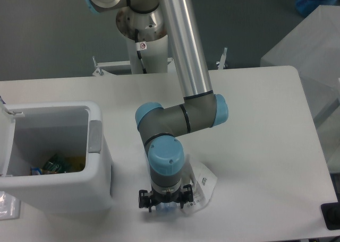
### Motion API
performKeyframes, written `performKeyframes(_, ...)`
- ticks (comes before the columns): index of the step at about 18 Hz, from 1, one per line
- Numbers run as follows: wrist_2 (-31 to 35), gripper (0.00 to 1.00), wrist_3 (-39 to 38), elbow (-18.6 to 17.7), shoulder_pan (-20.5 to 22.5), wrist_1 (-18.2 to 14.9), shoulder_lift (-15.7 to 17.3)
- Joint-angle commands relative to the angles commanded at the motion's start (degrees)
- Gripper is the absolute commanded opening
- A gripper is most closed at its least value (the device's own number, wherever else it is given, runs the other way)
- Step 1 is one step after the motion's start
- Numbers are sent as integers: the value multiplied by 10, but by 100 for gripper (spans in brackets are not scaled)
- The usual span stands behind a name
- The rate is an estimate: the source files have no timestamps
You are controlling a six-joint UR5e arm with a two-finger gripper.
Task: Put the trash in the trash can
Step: 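Lower the gripper over the bottle and close on it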
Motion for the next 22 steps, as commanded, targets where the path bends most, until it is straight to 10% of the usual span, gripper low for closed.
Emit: performKeyframes(22, -3, 60, 12, -4, 2, -6, 6)
